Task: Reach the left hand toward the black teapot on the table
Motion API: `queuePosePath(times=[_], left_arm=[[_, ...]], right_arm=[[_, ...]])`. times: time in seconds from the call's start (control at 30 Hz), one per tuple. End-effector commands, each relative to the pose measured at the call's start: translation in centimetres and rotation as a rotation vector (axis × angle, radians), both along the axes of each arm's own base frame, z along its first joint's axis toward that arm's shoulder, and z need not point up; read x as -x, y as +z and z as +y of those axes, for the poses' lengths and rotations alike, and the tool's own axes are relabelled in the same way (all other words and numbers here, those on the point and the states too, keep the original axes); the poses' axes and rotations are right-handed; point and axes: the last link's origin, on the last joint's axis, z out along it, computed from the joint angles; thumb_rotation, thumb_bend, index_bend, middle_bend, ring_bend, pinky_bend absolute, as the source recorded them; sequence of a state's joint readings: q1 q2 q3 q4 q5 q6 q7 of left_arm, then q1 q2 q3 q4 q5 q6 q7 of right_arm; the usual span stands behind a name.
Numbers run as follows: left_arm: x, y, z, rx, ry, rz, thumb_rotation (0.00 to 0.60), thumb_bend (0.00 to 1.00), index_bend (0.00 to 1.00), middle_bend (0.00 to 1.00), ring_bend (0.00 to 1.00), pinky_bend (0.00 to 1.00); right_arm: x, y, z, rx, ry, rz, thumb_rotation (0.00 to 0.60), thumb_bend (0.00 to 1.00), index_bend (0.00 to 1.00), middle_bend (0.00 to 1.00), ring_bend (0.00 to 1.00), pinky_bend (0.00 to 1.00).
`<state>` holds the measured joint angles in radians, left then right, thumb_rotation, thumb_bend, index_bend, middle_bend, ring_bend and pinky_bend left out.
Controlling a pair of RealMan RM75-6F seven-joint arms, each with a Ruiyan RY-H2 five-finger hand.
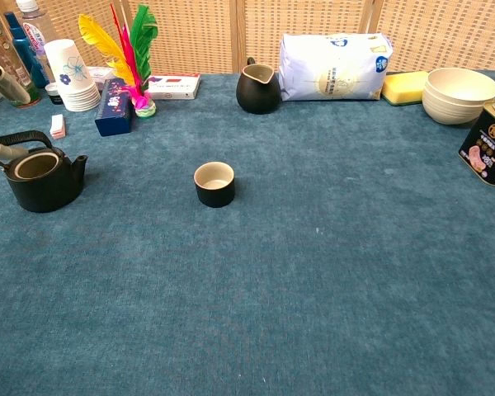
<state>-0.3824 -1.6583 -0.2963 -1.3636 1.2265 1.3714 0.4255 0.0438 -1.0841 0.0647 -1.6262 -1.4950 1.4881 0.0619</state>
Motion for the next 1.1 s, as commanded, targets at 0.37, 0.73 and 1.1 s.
queuePosePath(times=[0.37, 0.73, 1.1], left_arm=[[0.2, 0.2, 2.4, 0.016, -0.012, 0.111, 0.6, 0.28, 0.61, 0.65, 0.71, 0.89], [0.8, 0.0, 3.3, 0.043, 0.018, 0.106, 0.6, 0.57, 0.71, 0.77, 0.85, 1.0], [0.6, 0.8, 3.3, 0.053, -0.003, 0.041, 0.6, 0.64, 0.72, 0.8, 0.87, 1.0]], right_arm=[[0.1, -0.2, -0.1, -0.014, -0.008, 0.003, 0.325, 0.0, 0.0, 0.0, 0.0, 0.0], [0.1, -0.5, -0.1, -0.022, -0.015, 0.006, 0.334, 0.0, 0.0, 0.0, 0.0, 0.0], [0.1, -0.5, -0.1, -0.024, -0.016, 0.002, 0.334, 0.0, 0.0, 0.0, 0.0, 0.0]])
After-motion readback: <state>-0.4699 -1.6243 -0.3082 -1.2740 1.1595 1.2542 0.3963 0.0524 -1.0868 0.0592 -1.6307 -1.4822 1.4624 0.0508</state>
